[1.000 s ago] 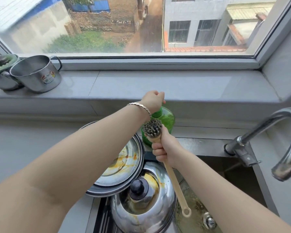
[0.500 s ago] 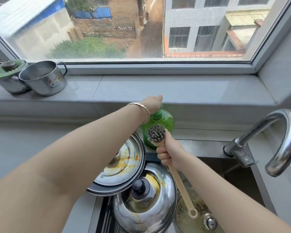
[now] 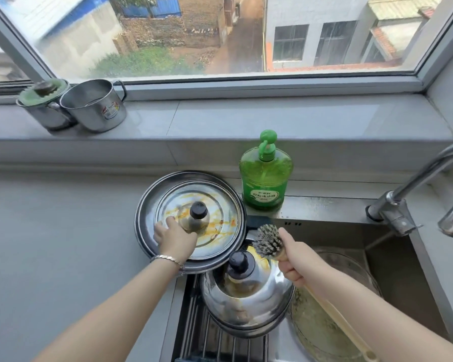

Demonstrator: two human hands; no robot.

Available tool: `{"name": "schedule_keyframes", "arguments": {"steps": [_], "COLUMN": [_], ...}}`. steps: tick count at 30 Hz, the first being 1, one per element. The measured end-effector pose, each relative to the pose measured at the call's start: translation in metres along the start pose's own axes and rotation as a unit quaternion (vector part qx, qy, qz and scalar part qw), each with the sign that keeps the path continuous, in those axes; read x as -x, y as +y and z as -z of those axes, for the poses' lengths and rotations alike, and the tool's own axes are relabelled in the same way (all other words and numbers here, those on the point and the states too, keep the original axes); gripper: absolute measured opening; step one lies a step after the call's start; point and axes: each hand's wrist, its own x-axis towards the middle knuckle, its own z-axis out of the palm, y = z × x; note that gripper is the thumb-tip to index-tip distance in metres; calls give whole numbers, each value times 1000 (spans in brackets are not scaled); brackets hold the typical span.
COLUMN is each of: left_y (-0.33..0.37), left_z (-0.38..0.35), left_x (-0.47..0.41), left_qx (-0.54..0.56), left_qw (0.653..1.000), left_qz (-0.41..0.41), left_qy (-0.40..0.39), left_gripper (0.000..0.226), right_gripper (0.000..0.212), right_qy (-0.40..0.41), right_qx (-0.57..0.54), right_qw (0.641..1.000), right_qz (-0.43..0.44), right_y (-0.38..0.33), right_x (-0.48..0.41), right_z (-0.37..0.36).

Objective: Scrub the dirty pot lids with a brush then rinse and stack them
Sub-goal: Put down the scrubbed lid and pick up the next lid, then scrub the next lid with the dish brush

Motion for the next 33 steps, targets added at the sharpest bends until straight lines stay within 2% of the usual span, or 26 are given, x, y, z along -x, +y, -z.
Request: {"name": "schedule_keyframes", "arguments": {"steps": [5, 7, 10, 15, 18, 20, 24, 26, 29, 31, 33], "left_y": [-3, -5, -4, -2, -2, 0, 1, 0, -4, -9, -11], "left_z": [7, 11, 17, 15, 10, 9, 7, 7, 0, -9, -14], "left_x": [-27, -36, -40, -40, -42, -40, -41, -43, -43, -40, -37], "left_qx": [129, 233, 329, 360, 352, 358, 378, 412, 521, 570, 577], "left_qw": [978, 952, 921, 893, 887, 879, 866, 856, 804, 782, 784], "left_qz": [164, 200, 205, 249, 280, 297, 311, 295, 260, 233, 220], "left_qy": [5, 13, -38, -102, -104, -106, -101, -106, -122, -97, -59], "left_gripper": [76, 63, 46, 49, 27, 29, 46, 43, 38, 45, 48], "right_gripper": [54, 53, 52, 47, 45, 44, 45, 46, 48, 49, 50], "right_qy": [17, 22, 27, 15, 8, 4, 6, 10, 16, 18, 18], "right_qx": [-13, -12, -7, -11, -17, -23, -30, -34, -39, -41, -41], "right_qw": [1000, 999, 999, 999, 999, 999, 999, 998, 998, 998, 998], "right_qz": [-19, -23, -23, -34, -36, -38, -43, -43, -41, -44, -47], "right_y": [9, 10, 11, 12, 14, 16, 19, 19, 20, 21, 23], "right_x": [6, 7, 7, 6, 5, 4, 1, 0, -2, -2, -2], "right_z": [-3, -3, -5, -13, -18, -18, -15, -12, -7, -5, -4]}}
